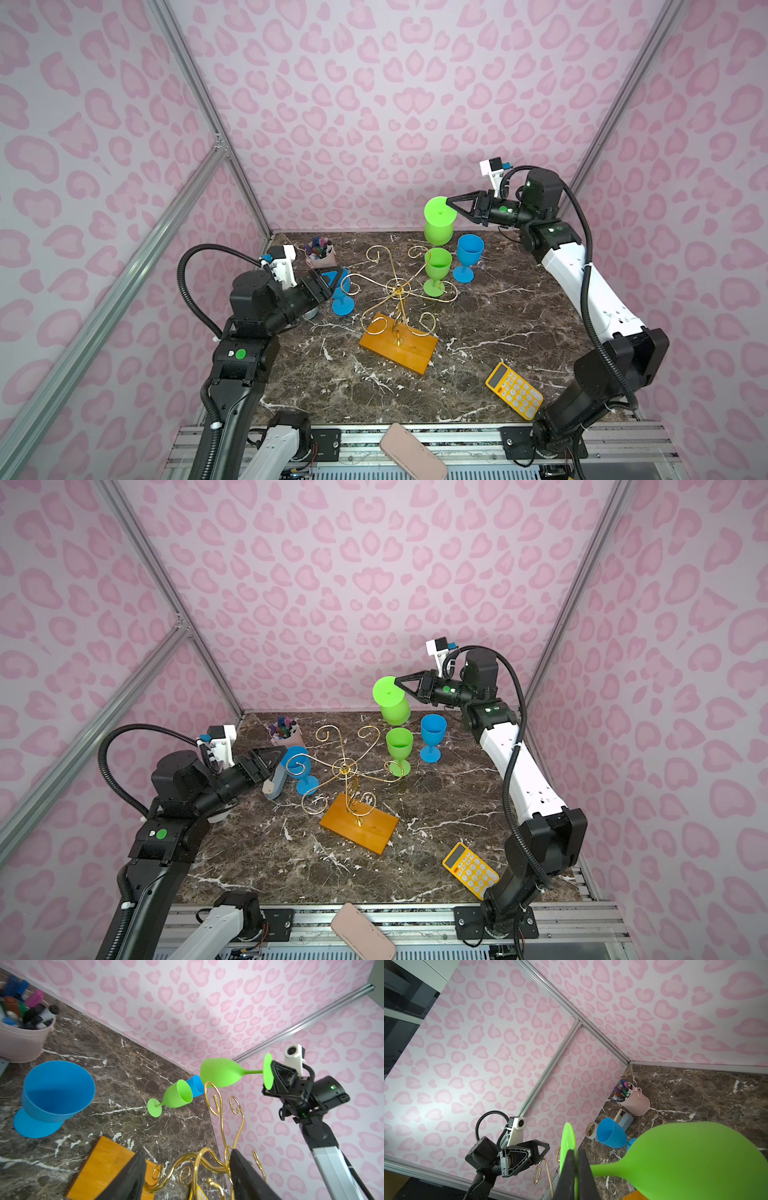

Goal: Take the wine glass off the wine glass rack
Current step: Pick up the wine glass from the wine glass rack.

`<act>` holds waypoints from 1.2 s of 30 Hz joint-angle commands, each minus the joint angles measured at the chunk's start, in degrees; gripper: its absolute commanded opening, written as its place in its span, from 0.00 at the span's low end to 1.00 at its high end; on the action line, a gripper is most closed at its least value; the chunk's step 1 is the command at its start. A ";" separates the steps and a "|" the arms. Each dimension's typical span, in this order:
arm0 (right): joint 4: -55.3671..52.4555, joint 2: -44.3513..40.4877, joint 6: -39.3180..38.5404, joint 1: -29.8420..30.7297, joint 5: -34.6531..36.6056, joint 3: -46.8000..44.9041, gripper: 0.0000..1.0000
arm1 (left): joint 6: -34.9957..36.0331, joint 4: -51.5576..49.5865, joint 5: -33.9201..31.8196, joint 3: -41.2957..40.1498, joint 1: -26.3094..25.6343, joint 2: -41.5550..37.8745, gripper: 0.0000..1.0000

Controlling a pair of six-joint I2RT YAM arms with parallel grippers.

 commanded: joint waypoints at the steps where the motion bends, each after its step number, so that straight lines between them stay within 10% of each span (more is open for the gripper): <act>1: -3.00 -1.41 -3.86 -0.38 0.05 -0.15 0.00 | 1.58 -1.58 -7.87 0.67 0.12 -3.33 0.66; 8: -8.26 -5.21 -9.37 -0.51 2.82 -0.56 0.00 | 0.60 0.00 -9.57 4.99 0.19 -8.97 0.66; 22: -7.79 -10.63 -12.52 1.91 5.98 0.18 0.00 | -12.72 14.38 24.24 20.37 -0.77 9.66 0.61; 36: -12.22 -6.07 -15.55 8.74 7.49 10.20 0.00 | -9.51 16.34 26.81 33.15 -14.00 27.79 0.54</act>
